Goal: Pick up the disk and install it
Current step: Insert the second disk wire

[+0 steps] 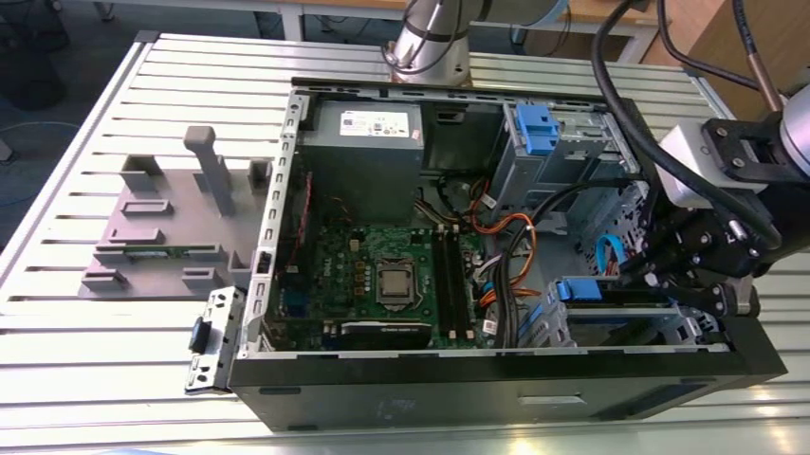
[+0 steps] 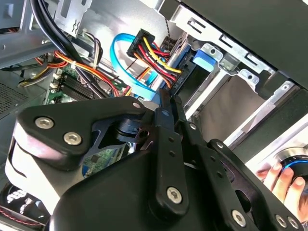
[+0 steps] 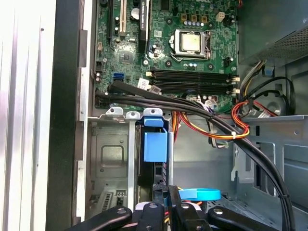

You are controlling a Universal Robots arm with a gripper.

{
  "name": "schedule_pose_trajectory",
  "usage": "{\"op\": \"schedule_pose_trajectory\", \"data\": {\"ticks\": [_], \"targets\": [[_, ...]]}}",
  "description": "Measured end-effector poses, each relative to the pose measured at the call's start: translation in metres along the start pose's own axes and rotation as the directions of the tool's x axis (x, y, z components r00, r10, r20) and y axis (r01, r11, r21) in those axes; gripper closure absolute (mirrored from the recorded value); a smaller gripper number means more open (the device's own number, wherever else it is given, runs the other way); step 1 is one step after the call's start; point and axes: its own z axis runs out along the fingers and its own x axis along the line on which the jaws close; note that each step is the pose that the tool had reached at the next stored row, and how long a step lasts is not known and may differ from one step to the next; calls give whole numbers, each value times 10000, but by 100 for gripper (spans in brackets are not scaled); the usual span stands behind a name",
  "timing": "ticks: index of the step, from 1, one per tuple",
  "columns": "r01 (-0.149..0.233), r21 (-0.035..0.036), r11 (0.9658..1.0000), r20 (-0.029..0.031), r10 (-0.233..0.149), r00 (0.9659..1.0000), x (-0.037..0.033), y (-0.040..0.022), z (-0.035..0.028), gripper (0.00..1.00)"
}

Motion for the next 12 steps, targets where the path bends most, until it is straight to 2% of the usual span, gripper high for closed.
{"op": "schedule_pose_trajectory", "data": {"ticks": [7,12], "targets": [[2,-1,10000,38,-2,10000,11,-2,31,84],[2,0,10000,44,-2,10000,35,-3,40,84]]}}
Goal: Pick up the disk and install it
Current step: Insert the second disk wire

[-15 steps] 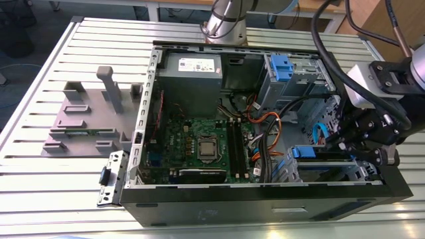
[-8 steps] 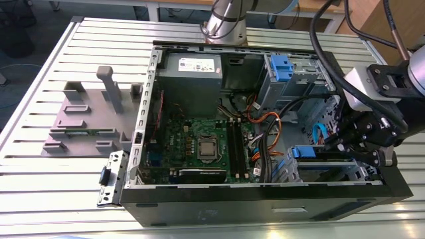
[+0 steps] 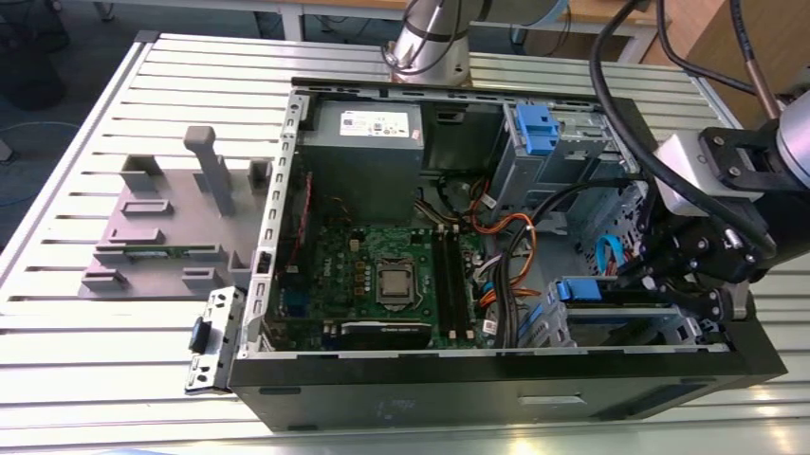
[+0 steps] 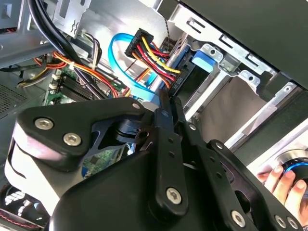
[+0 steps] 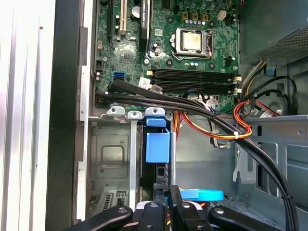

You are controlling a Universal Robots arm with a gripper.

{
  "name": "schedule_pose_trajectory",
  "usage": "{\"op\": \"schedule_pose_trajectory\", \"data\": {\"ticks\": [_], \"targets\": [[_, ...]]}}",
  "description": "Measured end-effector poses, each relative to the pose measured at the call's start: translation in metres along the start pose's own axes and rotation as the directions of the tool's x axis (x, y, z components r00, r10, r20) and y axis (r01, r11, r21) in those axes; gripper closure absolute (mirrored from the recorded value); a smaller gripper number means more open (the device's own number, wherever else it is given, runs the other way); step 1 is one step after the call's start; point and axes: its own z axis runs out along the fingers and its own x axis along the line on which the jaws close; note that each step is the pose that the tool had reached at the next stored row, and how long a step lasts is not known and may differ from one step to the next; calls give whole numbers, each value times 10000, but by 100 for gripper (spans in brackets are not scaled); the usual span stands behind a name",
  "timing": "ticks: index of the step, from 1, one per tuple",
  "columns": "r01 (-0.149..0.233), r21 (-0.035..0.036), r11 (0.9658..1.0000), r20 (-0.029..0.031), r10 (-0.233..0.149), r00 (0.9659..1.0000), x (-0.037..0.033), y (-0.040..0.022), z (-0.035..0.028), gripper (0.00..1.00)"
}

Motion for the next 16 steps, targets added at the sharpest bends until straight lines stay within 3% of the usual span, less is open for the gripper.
{"op": "schedule_pose_trajectory", "data": {"ticks": [16], "targets": [[1,1,10000,1,-1,10000,25,6,48,84]]}}
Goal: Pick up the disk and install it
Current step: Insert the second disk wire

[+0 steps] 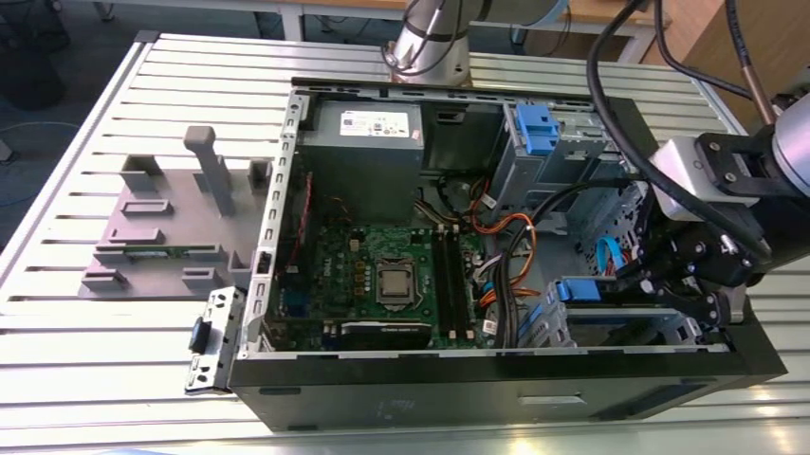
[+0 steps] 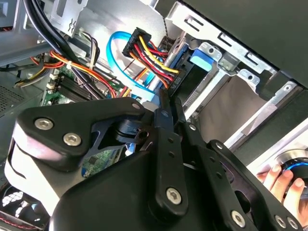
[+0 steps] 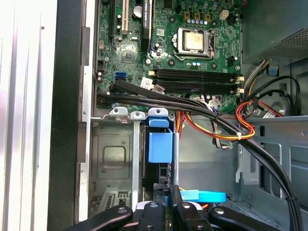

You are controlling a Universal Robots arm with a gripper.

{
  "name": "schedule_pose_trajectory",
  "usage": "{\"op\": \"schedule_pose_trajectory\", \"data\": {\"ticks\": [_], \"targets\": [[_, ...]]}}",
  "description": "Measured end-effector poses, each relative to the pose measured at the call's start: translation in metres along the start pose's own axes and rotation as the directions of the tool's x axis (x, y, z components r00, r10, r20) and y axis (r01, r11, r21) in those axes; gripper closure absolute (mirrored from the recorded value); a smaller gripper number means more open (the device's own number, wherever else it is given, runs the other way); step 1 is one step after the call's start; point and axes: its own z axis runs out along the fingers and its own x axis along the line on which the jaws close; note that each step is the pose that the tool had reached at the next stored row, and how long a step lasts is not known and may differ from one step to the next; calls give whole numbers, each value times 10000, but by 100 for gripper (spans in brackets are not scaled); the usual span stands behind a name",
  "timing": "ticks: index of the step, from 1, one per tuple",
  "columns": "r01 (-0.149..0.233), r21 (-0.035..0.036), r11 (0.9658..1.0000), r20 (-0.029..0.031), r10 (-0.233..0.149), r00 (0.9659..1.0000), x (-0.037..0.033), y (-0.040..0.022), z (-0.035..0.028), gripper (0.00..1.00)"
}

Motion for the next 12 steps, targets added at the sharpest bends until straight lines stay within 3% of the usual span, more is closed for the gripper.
{"op": "schedule_pose_trajectory", "data": {"ticks": [9,12], "targets": [[-1,0,10000,1,1,10000,0,1,0,84],[4,0,10000,86,-4,10000,-7,4,-52,84]]}}
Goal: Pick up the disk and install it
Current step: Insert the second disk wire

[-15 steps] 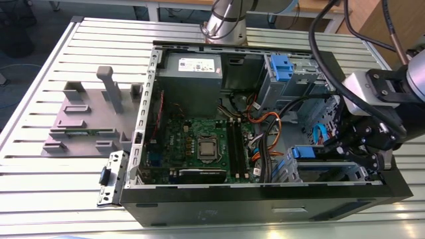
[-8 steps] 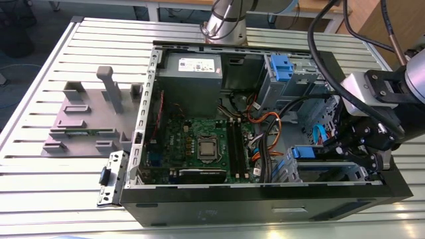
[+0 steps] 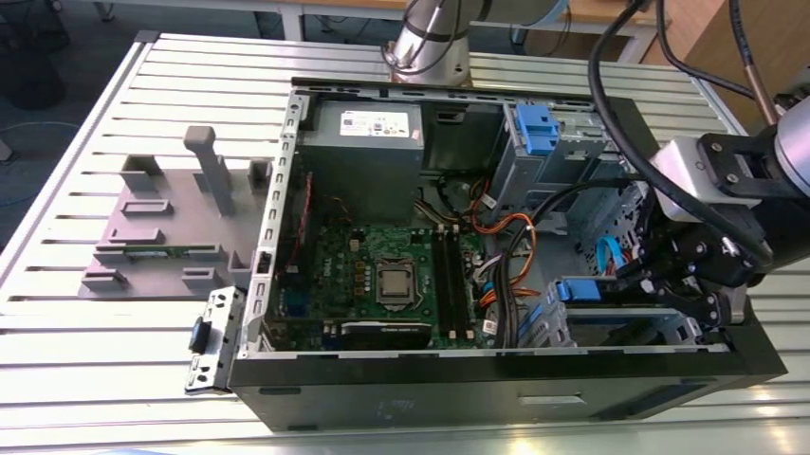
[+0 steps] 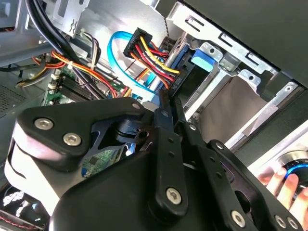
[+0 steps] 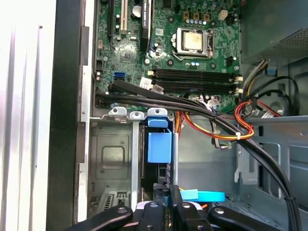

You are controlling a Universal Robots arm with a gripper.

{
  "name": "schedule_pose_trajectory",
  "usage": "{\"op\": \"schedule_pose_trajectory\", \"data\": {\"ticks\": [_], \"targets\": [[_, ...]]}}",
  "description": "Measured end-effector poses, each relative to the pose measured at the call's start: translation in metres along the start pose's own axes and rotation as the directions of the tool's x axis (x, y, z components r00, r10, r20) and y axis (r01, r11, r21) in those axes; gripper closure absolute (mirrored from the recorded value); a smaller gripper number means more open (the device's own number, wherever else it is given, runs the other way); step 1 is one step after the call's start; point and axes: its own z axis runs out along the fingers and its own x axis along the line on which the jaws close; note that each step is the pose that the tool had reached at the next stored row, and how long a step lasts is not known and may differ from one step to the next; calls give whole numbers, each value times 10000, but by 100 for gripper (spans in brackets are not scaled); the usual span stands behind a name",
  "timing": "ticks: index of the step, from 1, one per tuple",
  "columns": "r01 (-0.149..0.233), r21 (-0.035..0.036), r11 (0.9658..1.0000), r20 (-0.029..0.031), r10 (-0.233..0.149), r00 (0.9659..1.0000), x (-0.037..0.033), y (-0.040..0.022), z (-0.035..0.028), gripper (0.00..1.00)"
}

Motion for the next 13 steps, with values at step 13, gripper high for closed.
{"op": "schedule_pose_trajectory", "data": {"ticks": [13], "targets": [[13,-2,10000,203,-13,9998,0,3,-36,84]]}}
